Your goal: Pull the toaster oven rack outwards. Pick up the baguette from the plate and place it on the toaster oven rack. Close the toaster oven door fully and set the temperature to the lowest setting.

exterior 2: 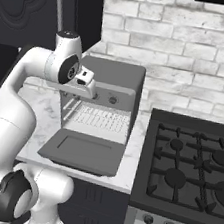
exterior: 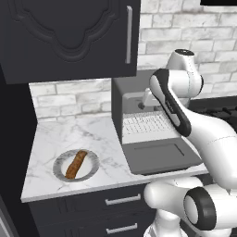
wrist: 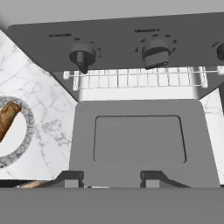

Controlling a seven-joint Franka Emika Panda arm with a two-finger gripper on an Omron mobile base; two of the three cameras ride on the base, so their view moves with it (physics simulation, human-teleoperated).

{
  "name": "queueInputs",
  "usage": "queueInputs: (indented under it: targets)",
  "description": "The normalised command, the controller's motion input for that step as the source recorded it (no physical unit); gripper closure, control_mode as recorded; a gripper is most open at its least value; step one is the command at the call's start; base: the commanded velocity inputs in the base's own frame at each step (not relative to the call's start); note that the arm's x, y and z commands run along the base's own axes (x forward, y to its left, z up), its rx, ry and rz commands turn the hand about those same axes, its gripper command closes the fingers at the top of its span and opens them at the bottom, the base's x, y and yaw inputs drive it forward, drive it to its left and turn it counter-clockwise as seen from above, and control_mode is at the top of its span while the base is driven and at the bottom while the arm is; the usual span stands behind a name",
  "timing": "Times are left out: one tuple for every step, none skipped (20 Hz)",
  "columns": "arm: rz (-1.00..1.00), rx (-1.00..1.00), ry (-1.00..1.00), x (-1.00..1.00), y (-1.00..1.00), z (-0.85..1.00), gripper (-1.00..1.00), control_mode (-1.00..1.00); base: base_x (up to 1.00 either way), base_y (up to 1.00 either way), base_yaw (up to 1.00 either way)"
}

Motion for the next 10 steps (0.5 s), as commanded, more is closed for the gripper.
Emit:
queueInputs:
  targets:
    - [0.0, 0.0, 0.0, -0.04, 0.0, 0.0, -1.0, -1.0, 0.0, 0.0, 0.0]
    - [0.0, 0.0, -0.01, -0.13, 0.0, 0.0, -1.0, -1.0, 0.0, 0.0, 0.0]
    - [0.0, 0.0, -0.04, -0.21, 0.0, 0.0, -1.0, -1.0, 0.0, 0.0, 0.0]
    - [0.0, 0.0, -0.02, -0.19, 0.0, 0.0, -1.0, -1.0, 0.0, 0.0, 0.0]
    - [0.0, 0.0, -0.03, -0.21, 0.0, 0.0, -1.0, -1.0, 0.0, 0.0, 0.0]
    - [0.0, 0.0, -0.03, -0.21, 0.0, 0.0, -1.0, -1.0, 0.0, 0.0, 0.0]
    - [0.0, 0.0, -0.06, -0.23, 0.0, 0.0, -1.0, -1.0, 0.0, 0.0, 0.0]
    - [0.0, 0.0, -0.08, -0.23, 0.0, 0.0, -1.0, -1.0, 0.0, 0.0, 0.0]
    - [0.0, 0.0, -0.09, -0.24, 0.0, 0.0, -1.0, -1.0, 0.0, 0.0, 0.0]
    - [0.0, -0.01, -0.1, -0.25, 0.0, 0.0, -1.0, -1.0, 0.0, 0.0, 0.0]
